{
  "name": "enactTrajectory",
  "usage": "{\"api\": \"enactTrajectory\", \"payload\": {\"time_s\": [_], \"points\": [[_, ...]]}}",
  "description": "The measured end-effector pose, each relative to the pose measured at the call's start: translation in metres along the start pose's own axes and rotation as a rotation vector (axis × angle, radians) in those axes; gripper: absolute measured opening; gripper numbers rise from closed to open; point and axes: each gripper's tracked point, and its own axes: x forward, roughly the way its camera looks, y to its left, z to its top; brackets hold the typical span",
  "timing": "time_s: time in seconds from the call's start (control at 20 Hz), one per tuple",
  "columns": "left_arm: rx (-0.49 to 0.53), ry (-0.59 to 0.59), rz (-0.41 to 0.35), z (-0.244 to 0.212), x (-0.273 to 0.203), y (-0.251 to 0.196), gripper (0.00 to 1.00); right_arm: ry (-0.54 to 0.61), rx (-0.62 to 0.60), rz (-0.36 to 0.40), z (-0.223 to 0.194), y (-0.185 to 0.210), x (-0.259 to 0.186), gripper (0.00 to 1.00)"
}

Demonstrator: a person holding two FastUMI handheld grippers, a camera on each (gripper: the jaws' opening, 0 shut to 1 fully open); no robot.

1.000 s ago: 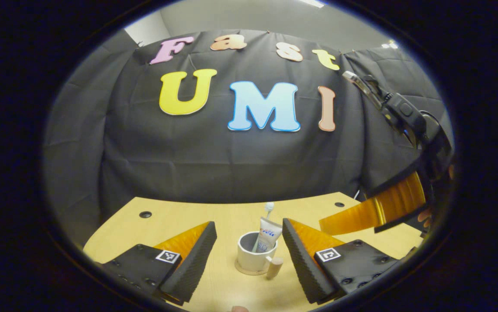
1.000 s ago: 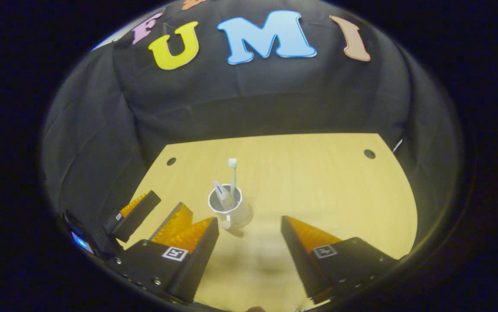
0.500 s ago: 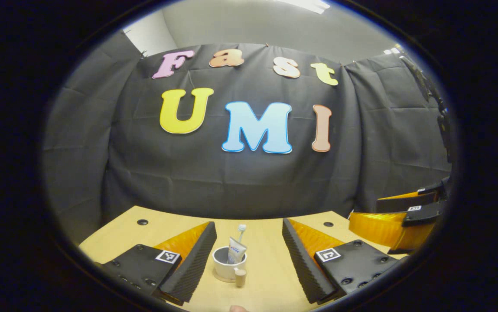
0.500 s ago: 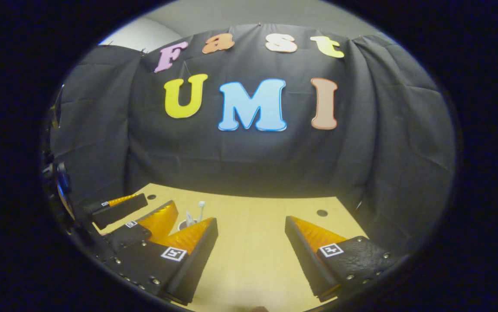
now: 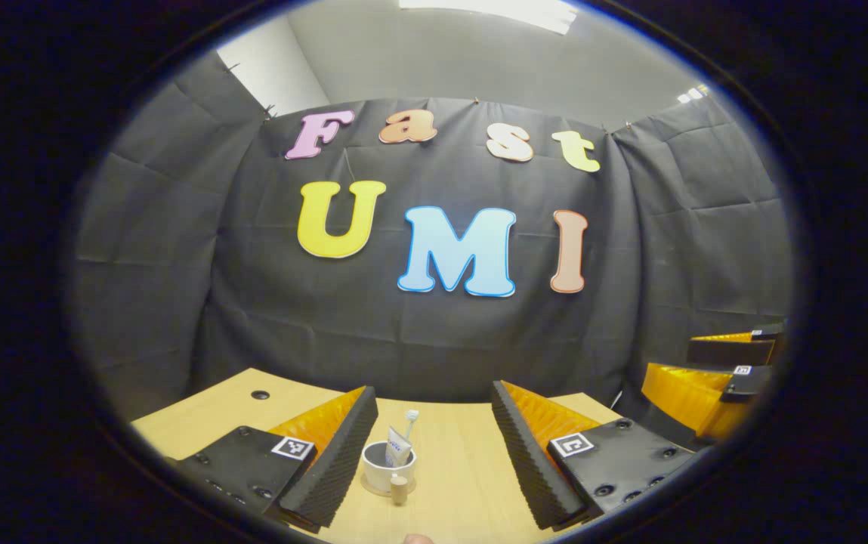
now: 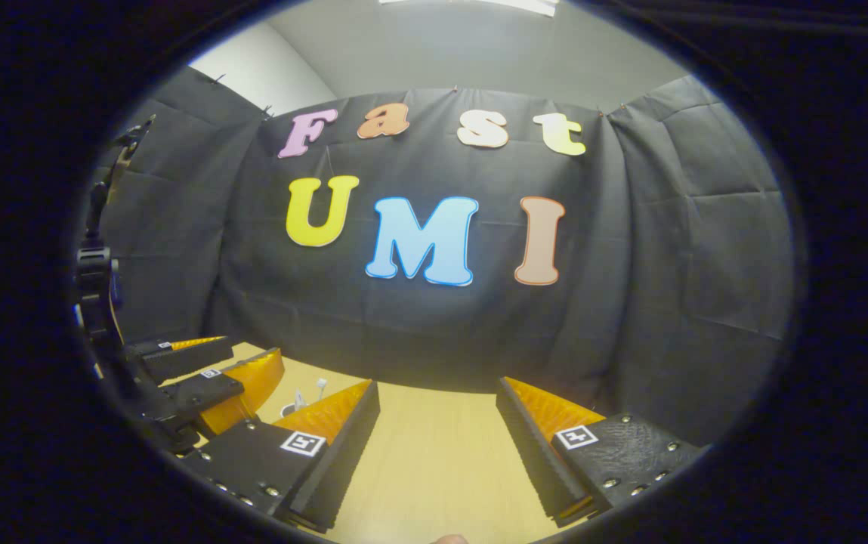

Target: Put the toothbrush and toothpaste on the desktop into the cup, then pick up the cup and place it on the coaster on the desktop.

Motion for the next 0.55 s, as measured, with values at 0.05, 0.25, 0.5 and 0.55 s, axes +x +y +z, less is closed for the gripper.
{"api": "enactTrajectory", "payload": {"time_s": [0.05, 0.25, 0.5, 0.55], "points": [[0.008, -0.004, 0.003, 0.002, -0.003, 0.002, 0.98, -0.016, 0.002, -0.011, 0.005, -0.002, -0.001, 0.95], [0.012, -0.03, 0.002, 0.013, -0.008, 0.005, 0.97, -0.054, -0.003, -0.017, 0.013, -0.001, 0.003, 0.95], [-0.004, -0.027, -0.016, 0.012, -0.011, 0.006, 0.98, -0.041, -0.019, -0.019, 0.007, 0.004, 0.001, 0.95], [-0.004, -0.028, -0.016, 0.013, -0.01, 0.006, 0.98, -0.044, -0.023, -0.021, 0.008, 0.005, -0.001, 0.95]]}}
